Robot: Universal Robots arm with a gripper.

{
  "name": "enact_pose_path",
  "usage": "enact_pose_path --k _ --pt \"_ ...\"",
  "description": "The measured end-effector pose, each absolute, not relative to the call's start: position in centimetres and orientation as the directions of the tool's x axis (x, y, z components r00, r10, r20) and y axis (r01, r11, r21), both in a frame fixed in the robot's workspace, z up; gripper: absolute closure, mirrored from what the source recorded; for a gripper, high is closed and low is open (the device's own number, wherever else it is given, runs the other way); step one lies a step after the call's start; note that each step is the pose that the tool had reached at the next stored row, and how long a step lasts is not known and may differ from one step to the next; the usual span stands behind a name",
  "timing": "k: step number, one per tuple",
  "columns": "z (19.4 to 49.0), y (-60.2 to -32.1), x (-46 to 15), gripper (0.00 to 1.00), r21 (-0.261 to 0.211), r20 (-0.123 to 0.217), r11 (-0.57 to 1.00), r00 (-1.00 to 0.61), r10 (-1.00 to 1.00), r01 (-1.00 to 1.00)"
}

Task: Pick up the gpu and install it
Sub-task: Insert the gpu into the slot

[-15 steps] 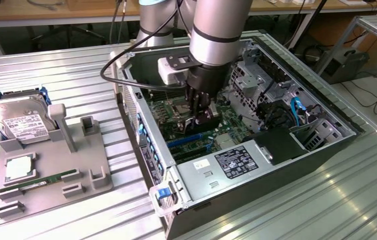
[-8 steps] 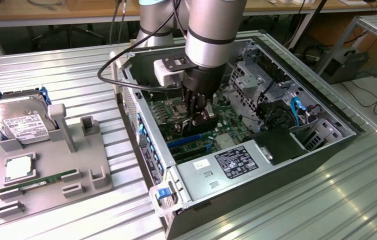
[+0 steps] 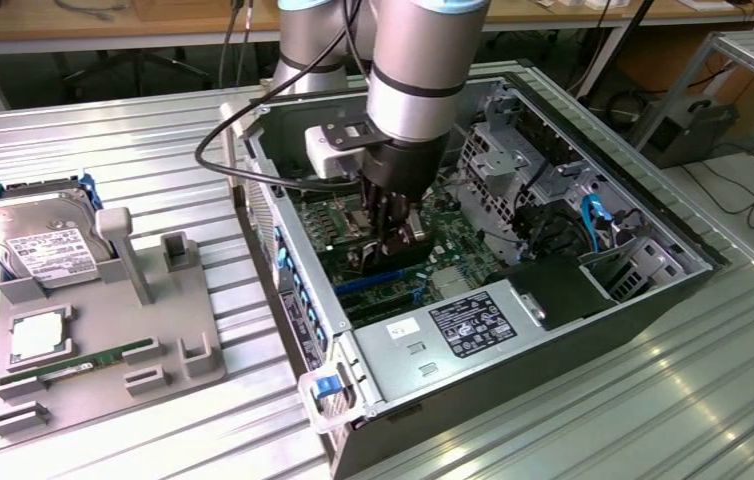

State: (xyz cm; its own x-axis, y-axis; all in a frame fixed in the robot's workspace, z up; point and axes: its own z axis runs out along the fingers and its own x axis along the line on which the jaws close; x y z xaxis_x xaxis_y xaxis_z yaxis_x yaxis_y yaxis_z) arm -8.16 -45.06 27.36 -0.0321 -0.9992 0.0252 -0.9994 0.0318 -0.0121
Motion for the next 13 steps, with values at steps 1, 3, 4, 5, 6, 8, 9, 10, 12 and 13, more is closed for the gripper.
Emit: enact_pose_path --k 1,3,4,5,6,8,9,10,12,13 --pt "27.31 -45.06 -8.17 0.74 -0.012 0.025 0.031 -0.031 -0.999 -0.999" --pt "27.11 -45.04 -8.25 0.74 -0.012 0.025 0.029 -0.03 -0.999 -0.999" --pt "26.98 -45.02 -8.3 0.74 -0.012 0.025 0.029 -0.029 -0.999 -1.0" --pt "26.91 -45.01 -8.33 0.74 -0.012 0.025 0.028 -0.028 -0.999 -1.0" --pt "26.86 -44.99 -8.35 0.74 -0.012 0.025 0.028 -0.028 -0.999 -1.0" --pt "26.79 -44.94 -8.38 0.74 -0.012 0.025 0.027 -0.027 -0.999 -1.0" --pt "26.75 -44.92 -8.39 0.74 -0.012 0.025 0.027 -0.027 -0.999 -1.0" --pt "26.71 -44.88 -8.39 0.74 -0.011 0.024 0.026 -0.027 -0.999 -1.0" --pt "26.64 -44.84 -8.39 0.74 -0.01 0.024 0.026 -0.026 -0.999 -1.0" --pt "26.61 -44.83 -8.4 0.74 -0.008 0.024 0.026 -0.026 -0.999 -1.0"
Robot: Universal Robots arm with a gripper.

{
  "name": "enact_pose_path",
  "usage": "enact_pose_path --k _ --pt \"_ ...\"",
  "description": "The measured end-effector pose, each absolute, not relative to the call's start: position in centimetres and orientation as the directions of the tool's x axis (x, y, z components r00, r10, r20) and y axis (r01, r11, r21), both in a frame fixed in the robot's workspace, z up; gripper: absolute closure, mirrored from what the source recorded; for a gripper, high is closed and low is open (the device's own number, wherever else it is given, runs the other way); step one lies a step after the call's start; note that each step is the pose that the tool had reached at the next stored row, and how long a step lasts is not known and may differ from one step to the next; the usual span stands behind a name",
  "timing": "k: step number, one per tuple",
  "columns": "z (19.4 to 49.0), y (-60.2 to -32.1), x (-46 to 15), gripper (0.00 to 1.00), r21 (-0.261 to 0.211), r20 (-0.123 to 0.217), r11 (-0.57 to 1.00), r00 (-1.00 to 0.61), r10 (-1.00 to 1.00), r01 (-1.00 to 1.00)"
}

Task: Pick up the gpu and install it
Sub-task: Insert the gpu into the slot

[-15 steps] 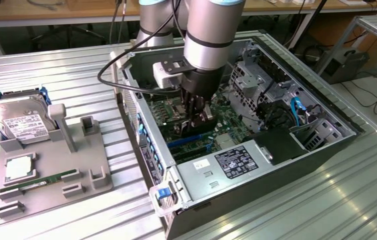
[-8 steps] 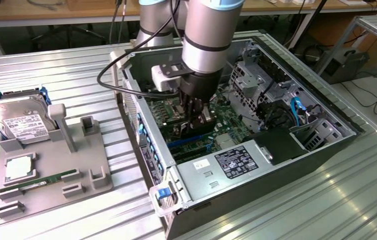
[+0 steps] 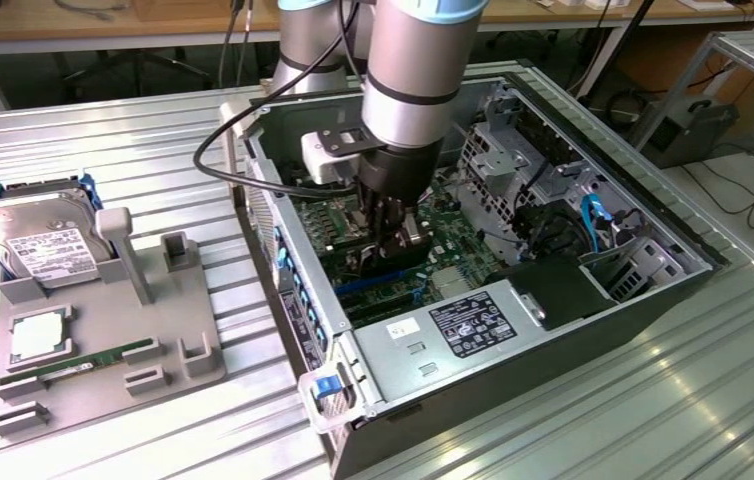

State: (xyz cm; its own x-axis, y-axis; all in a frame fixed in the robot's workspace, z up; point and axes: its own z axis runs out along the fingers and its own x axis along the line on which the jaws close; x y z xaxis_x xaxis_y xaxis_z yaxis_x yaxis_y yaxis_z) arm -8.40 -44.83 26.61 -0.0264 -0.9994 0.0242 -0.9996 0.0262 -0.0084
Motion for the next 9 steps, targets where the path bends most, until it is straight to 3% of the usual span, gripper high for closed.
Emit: enact_pose_path --k 9 --pt "26.5 -44.71 -8.39 0.74 -0.001 0.024 0.026 -0.026 -0.999 -1.0"
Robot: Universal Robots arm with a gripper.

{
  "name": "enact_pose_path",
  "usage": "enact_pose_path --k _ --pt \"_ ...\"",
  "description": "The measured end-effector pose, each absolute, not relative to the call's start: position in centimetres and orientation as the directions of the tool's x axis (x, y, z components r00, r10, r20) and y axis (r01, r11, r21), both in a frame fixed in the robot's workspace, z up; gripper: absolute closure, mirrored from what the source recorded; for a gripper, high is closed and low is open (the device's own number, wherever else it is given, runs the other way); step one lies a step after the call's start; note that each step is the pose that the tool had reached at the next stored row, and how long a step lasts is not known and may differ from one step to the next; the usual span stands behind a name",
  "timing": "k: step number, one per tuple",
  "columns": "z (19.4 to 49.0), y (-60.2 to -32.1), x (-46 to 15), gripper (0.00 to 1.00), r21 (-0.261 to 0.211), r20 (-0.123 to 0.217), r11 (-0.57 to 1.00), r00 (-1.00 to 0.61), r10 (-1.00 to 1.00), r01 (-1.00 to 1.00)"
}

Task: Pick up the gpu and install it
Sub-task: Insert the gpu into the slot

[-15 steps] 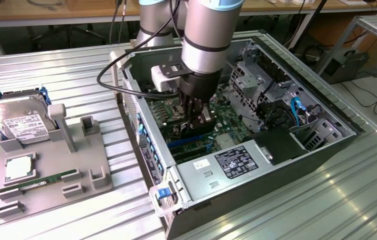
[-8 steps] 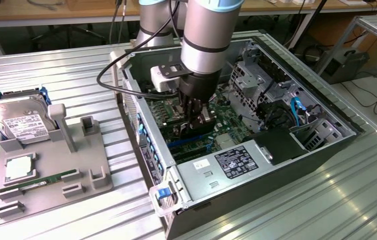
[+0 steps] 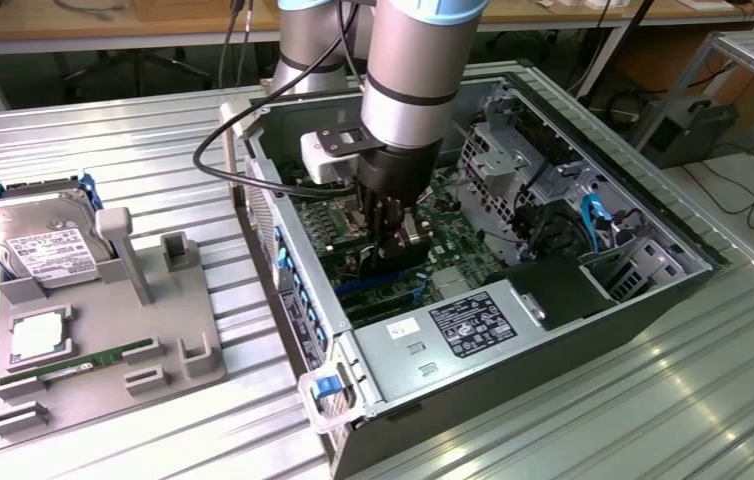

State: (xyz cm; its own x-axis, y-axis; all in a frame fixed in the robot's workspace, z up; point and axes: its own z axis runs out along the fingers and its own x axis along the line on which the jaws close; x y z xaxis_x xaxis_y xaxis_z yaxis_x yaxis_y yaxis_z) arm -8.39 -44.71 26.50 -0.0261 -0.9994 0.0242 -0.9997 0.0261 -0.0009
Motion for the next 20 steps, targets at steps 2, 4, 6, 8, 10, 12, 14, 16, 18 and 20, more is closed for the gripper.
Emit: enact_pose_path --k 2,4,6,8,10,12,14,16,18,20 --pt "26.5 -44.71 -8.39 0.74 -0.001 0.024 0.026 -0.026 -0.999 -1.0" --pt "26.5 -44.71 -8.39 0.74 -0.001 0.024 0.026 -0.026 -0.999 -1.0" --pt "26.5 -44.71 -8.39 0.74 -0.001 0.024 0.026 -0.026 -0.999 -1.0" --pt "26.5 -44.71 -8.39 0.74 -0.001 0.024 0.026 -0.026 -0.999 -1.0" --pt "26.5 -44.71 -8.39 0.74 -0.001 0.024 0.026 -0.026 -0.999 -1.0" --pt "26.5 -44.71 -8.39 0.74 -0.001 0.024 0.026 -0.026 -0.999 -1.0" --pt "26.5 -44.71 -8.39 0.74 -0.001 0.024 0.026 -0.026 -0.999 -1.0" --pt "26.5 -44.71 -8.39 0.74 -0.001 0.024 0.026 -0.026 -0.999 -1.0" --pt "26.5 -44.71 -8.39 0.74 0.001 0.024 0.026 -0.026 -0.999 -1.0" --pt "26.5 -44.71 -8.38 0.74 0.003 0.024 0.026 -0.026 -0.999 -1.0"
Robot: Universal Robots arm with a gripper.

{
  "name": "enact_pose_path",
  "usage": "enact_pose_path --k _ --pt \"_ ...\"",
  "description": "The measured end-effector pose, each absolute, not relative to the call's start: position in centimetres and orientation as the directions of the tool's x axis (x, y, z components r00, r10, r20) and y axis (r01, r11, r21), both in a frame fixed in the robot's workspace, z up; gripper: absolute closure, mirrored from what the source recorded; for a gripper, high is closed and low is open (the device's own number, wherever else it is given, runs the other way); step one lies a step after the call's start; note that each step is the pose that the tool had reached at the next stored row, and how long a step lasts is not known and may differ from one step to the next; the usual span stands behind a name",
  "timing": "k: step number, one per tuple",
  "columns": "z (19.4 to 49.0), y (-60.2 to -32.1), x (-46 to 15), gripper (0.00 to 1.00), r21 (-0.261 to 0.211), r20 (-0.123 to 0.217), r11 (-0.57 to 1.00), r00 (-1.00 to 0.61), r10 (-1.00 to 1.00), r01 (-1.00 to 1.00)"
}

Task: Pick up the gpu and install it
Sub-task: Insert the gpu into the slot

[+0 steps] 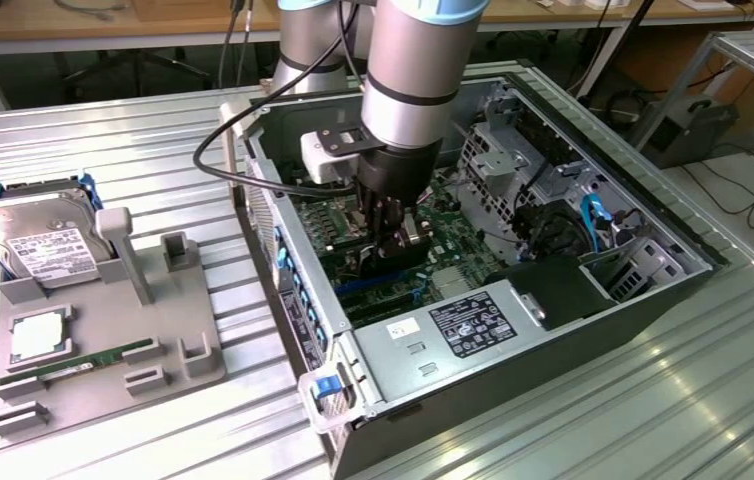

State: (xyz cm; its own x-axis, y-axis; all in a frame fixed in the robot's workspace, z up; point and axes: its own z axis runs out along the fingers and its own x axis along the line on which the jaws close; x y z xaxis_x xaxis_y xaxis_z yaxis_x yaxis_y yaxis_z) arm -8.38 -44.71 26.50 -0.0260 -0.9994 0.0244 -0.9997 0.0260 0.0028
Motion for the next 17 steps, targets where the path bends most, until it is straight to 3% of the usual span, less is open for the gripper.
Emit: enact_pose_path --k 17 --pt "26.41 -44.71 -7.67 0.74 0.009 0.027 0.027 -0.026 -0.999 -1.0"
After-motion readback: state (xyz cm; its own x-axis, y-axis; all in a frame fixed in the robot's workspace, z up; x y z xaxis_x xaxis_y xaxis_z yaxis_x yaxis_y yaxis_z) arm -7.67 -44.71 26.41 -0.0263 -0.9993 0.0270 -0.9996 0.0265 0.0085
